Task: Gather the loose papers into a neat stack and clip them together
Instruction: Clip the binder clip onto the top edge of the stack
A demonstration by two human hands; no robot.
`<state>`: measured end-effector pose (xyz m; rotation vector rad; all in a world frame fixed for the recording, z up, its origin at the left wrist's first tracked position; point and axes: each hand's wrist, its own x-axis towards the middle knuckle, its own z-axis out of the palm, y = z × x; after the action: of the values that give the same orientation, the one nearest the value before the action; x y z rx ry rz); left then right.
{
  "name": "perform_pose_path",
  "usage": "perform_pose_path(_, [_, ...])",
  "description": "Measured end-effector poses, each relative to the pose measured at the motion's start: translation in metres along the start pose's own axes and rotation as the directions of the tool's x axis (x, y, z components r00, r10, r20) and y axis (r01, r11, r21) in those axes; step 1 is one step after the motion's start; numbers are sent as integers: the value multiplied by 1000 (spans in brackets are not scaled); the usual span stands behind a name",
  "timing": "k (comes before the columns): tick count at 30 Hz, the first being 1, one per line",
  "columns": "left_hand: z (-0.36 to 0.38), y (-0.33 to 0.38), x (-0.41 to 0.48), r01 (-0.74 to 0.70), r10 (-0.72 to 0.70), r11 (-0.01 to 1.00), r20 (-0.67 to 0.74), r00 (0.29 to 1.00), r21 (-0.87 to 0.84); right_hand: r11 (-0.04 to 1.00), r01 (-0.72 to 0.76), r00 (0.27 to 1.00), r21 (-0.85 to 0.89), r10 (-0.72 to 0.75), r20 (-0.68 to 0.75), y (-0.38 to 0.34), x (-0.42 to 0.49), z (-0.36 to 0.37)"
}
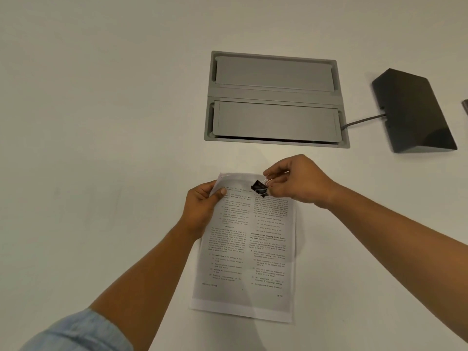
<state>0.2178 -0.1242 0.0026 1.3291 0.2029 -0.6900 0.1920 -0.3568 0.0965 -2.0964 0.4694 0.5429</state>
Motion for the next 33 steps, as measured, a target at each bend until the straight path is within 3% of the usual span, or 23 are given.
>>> perform_pose_path(13, [-2,-2,2,-41,40,997,31,999,63,885,309,943,-347,-334,-12,-41,27,-1])
perform_pose_path(22, [-2,-4,3,-44,44,997,7,999,58,750,380,923,-542,-343,173,-52,44,5])
perform_pose_path(33, [-1,0,0,-48,48,996,8,999,68,800,367,927,-475,-272,257,-49,54,8])
